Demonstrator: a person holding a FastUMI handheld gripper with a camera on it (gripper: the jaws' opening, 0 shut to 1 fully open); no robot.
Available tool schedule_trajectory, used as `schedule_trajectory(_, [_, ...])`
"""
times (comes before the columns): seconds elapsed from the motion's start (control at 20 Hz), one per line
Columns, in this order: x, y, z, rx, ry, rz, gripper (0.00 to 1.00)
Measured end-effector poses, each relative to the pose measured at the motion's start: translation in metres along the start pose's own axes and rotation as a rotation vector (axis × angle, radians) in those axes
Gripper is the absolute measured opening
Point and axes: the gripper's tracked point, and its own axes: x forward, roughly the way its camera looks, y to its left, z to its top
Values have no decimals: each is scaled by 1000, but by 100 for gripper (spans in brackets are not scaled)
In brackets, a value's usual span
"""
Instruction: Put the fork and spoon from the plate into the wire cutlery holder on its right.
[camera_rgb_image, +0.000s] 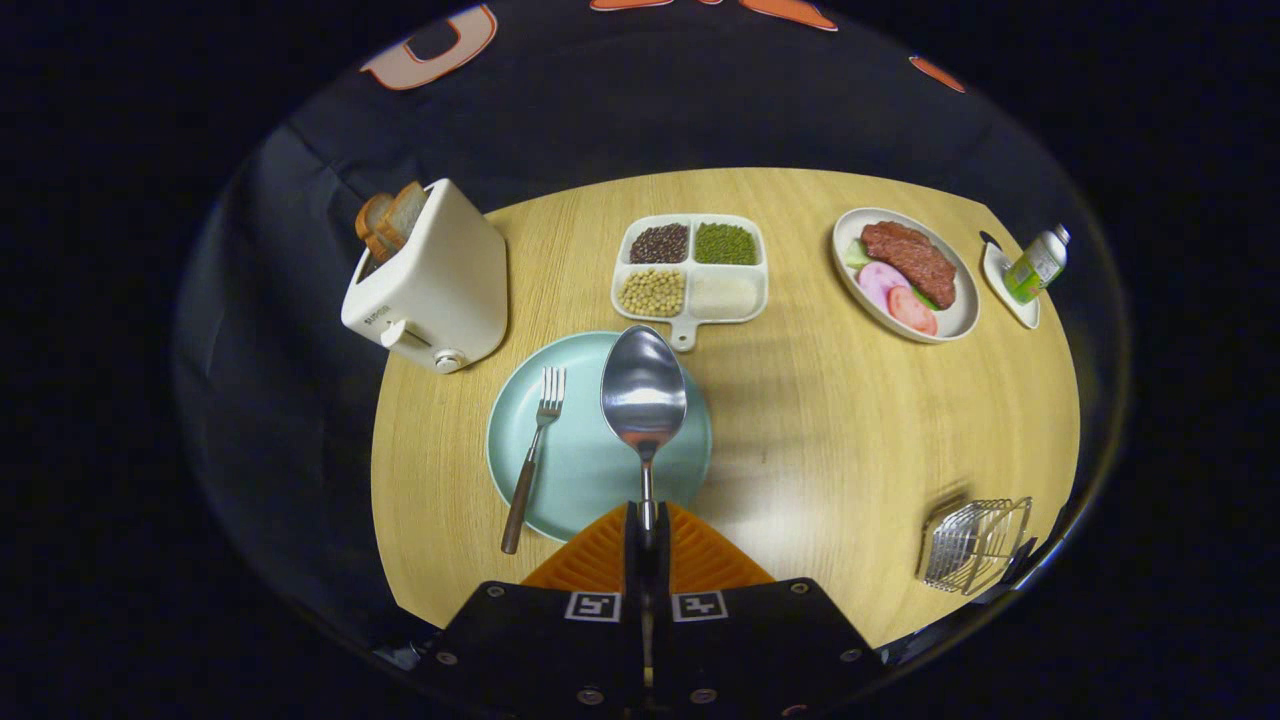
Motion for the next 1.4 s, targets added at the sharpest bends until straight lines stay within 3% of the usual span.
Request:
schedule_trajectory(0.3, [-61,-74,-4,57,-86,-42,4])
schedule_trajectory(0.6, [-106,-169,-28,88,-102,-138,4])
schedule_trajectory(0.9, [-105,-226,-77,59,15,-183,4])
schedule_trajectory(1.4, [-76,-268,-143,21,228,-209,4])
